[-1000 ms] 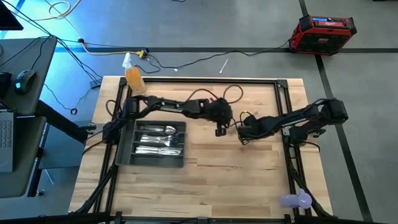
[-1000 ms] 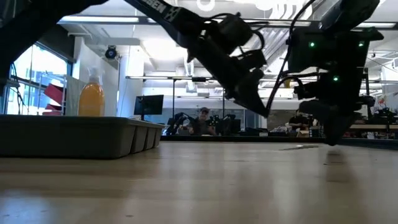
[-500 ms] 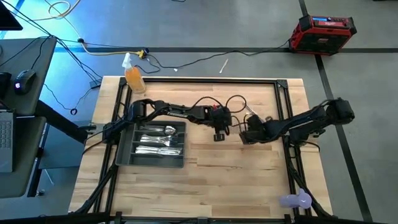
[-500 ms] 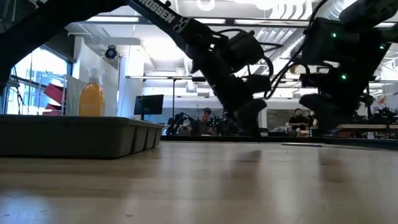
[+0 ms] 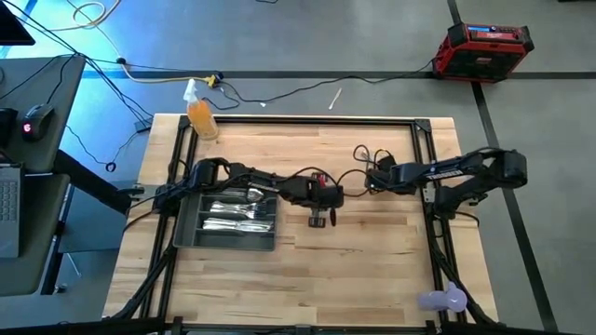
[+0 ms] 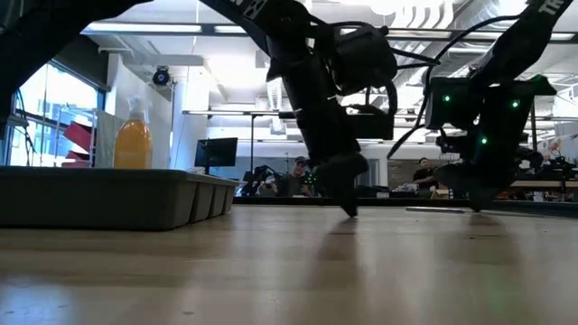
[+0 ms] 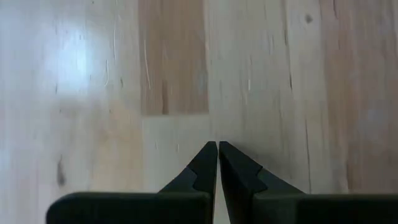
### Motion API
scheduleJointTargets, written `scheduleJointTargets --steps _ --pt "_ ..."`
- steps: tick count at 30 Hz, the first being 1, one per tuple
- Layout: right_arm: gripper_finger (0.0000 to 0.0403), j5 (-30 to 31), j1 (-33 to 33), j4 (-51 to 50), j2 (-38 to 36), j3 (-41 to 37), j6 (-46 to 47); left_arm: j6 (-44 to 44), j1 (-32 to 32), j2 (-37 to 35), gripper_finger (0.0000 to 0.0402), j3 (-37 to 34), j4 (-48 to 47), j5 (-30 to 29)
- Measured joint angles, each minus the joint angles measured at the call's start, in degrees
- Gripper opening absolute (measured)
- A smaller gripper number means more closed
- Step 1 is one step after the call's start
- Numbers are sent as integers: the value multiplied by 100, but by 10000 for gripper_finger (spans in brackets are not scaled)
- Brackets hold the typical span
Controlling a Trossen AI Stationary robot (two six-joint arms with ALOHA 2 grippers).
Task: Sort silverware
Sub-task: Put the silver knife into the black silverware tray
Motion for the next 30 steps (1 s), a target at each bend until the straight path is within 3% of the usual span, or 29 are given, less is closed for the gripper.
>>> scheduleJointTargets --steps 3,12,19,25,30 --pt "0 29 245 262 175 27 22 -32 10 -1 0 0 -50 -112" --pt "0 -912 1595 638 265 681 328 -48 13 -1 0 -12 -65 -155" --pt "5 -1322 2011 592 205 1025 193 16 14 -58 0 -530 693 -15" --pt "72 -1992 1900 496 203 775 76 190 -17 -51 0 -831 1472 350" --pt "144 -2545 1786 1265 163 376 -111 277 -101 -23 0 -848 1990 700"
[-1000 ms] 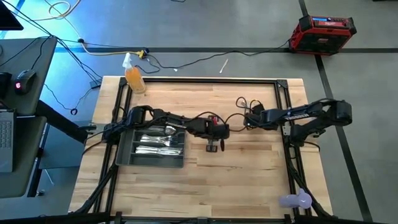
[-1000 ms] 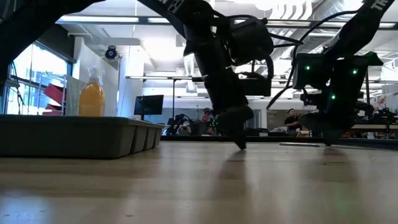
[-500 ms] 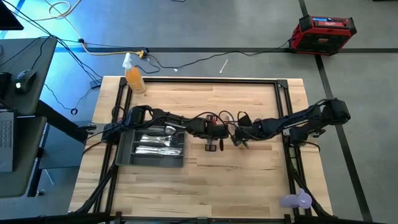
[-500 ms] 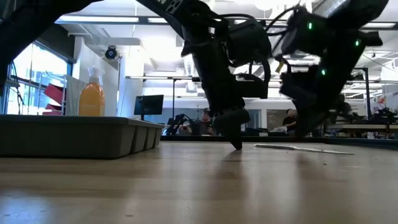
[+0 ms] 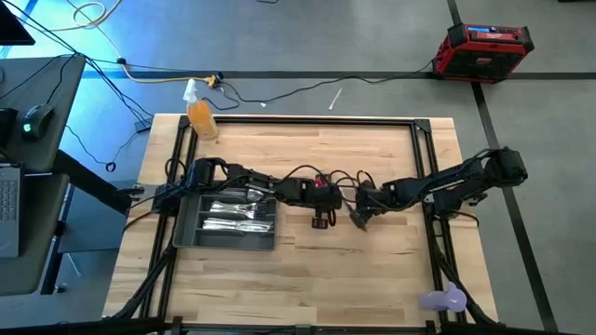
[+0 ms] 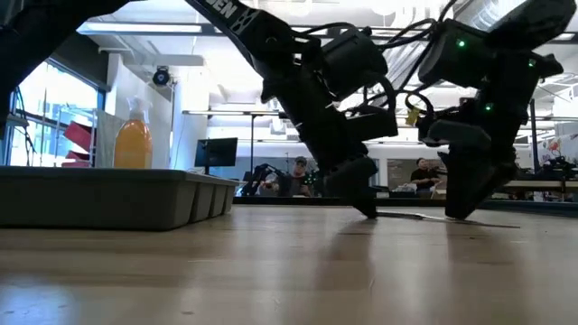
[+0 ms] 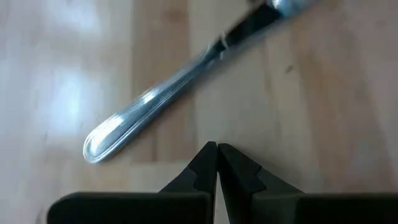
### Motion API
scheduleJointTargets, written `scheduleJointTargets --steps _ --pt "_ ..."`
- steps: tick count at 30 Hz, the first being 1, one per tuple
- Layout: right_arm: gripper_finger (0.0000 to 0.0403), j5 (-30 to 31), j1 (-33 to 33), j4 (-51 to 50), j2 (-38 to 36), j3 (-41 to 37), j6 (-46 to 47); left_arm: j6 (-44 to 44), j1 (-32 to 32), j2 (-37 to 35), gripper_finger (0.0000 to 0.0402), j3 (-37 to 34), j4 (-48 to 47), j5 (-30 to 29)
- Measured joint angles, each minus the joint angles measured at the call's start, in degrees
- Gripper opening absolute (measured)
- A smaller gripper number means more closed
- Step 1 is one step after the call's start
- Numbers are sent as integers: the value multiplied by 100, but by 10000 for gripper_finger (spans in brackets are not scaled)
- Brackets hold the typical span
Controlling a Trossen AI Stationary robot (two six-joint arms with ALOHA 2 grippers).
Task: Sort silverware
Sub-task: Put the silver knife into the black silverware tray
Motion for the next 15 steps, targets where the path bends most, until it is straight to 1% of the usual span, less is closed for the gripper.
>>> scheduleJointTargets --steps 2,4,9,15 --pt "163 -76 -29 411 -9 -146 32 12 -2 8 0 -5 176 181" --pt "173 -127 -33 854 -7 -279 146 -22 4 13 0 -7 293 391" --pt "176 -239 -33 2053 41 -622 420 -128 -3 25 0 -7 372 677" --pt "176 -229 -60 2469 78 -739 452 -385 -13 237 0 -4 725 997"
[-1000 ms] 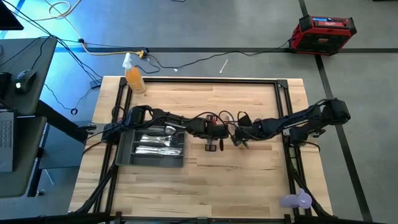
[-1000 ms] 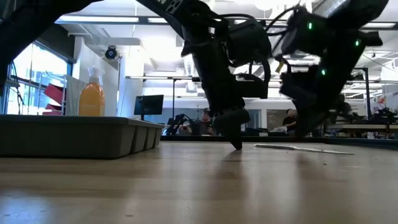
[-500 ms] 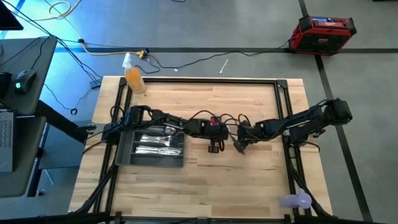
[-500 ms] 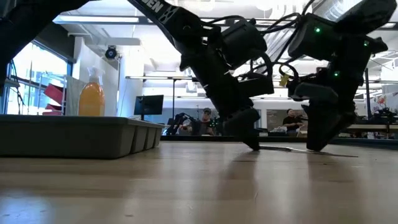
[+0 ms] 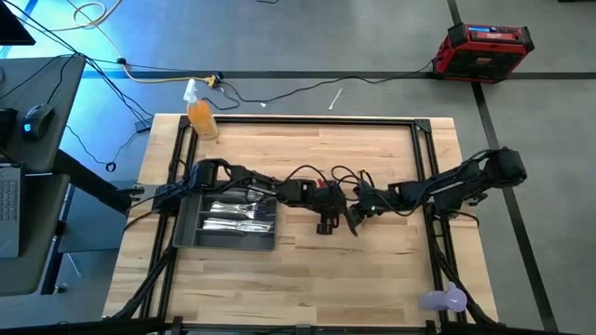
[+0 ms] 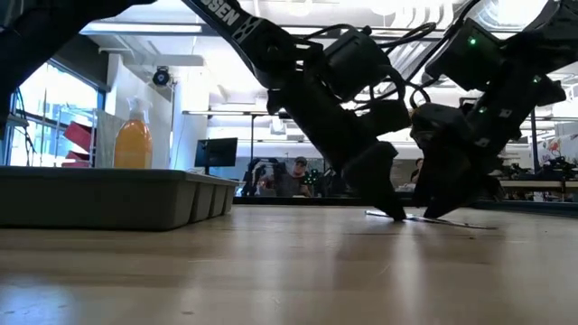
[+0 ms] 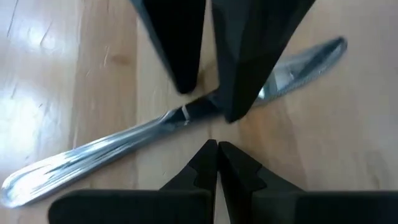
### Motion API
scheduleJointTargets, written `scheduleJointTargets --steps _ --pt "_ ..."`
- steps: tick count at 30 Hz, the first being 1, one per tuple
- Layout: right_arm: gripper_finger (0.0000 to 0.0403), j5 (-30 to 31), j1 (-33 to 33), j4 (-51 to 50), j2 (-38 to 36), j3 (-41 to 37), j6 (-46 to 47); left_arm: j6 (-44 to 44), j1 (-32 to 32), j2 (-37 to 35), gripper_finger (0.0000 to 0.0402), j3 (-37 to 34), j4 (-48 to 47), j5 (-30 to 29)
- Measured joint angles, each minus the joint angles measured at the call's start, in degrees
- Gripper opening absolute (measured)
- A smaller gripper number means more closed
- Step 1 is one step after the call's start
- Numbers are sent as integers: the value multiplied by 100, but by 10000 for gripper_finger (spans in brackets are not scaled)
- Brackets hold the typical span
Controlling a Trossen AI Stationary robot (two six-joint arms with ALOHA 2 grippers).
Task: Sort silverware
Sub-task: Put the silver knife into the black silverware tray
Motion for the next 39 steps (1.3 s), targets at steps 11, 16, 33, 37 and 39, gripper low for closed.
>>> scheduleJointTargets --steps 11,16,33,37,39 --pt "176 -68 8 869 546 -11 -164 -106 6 219 0 -2 189 80" --pt "176 -242 8 1053 556 31 -229 -211 10 221 0 -2 259 67" --pt "9 889 699 -65 560 133 -738 -184 31 23 0 90 -255 -34" --pt "1 1223 945 -218 560 133 -775 196 -121 -338 13 63 -1057 -45" --pt "1 1353 1080 -242 560 131 -939 354 -232 -506 28 43 -1378 -41"
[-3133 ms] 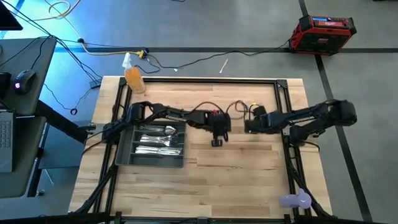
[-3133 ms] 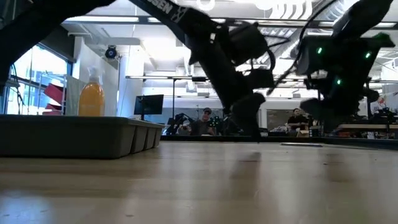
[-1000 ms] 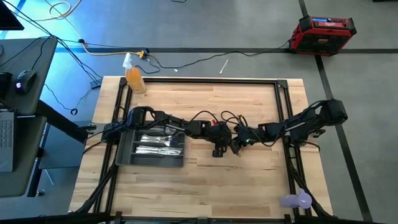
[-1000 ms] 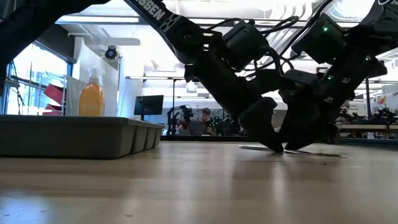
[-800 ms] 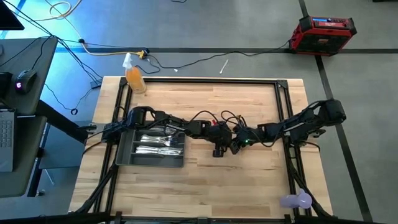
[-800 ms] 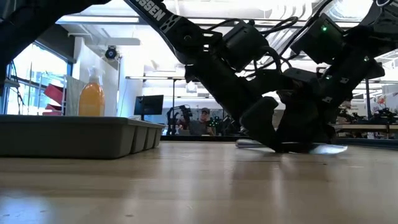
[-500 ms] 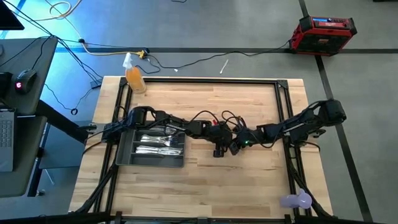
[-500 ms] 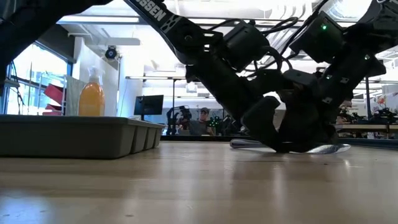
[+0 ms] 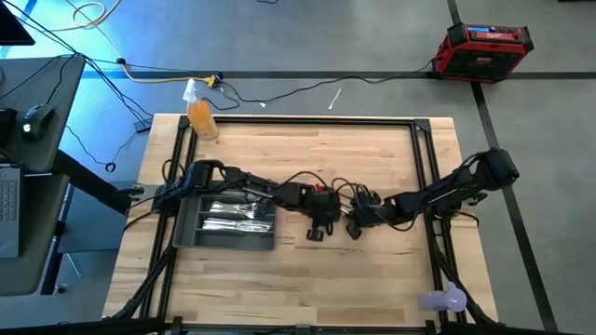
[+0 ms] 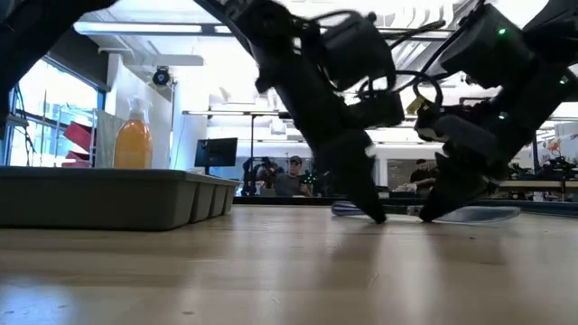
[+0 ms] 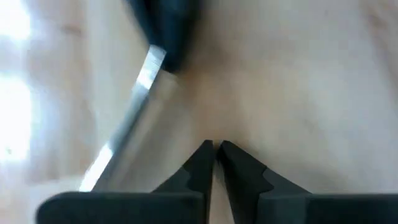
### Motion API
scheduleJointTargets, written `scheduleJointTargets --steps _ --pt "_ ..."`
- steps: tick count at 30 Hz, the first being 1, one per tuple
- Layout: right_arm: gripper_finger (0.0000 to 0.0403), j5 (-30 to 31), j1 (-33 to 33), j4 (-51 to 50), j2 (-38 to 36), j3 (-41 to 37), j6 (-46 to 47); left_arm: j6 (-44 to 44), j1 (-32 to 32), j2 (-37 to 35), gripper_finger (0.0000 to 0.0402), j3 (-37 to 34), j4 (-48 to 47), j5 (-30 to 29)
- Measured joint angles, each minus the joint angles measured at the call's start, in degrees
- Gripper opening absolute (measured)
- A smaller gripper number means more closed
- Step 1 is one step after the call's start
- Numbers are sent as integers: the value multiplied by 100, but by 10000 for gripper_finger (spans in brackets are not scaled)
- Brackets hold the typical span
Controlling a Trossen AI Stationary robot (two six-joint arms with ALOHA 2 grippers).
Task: Sort silverware
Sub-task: Put the silver knife into the black silverware tray
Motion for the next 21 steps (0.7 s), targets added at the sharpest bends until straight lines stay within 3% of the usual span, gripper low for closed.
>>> scheduleJointTargets --steps 12,21 --pt "0 163 490 -439 33 402 -469 617 -193 36 156 3 480 -1073" --pt "0 -30 495 -490 37 586 -617 731 -187 88 179 14 870 -1610"
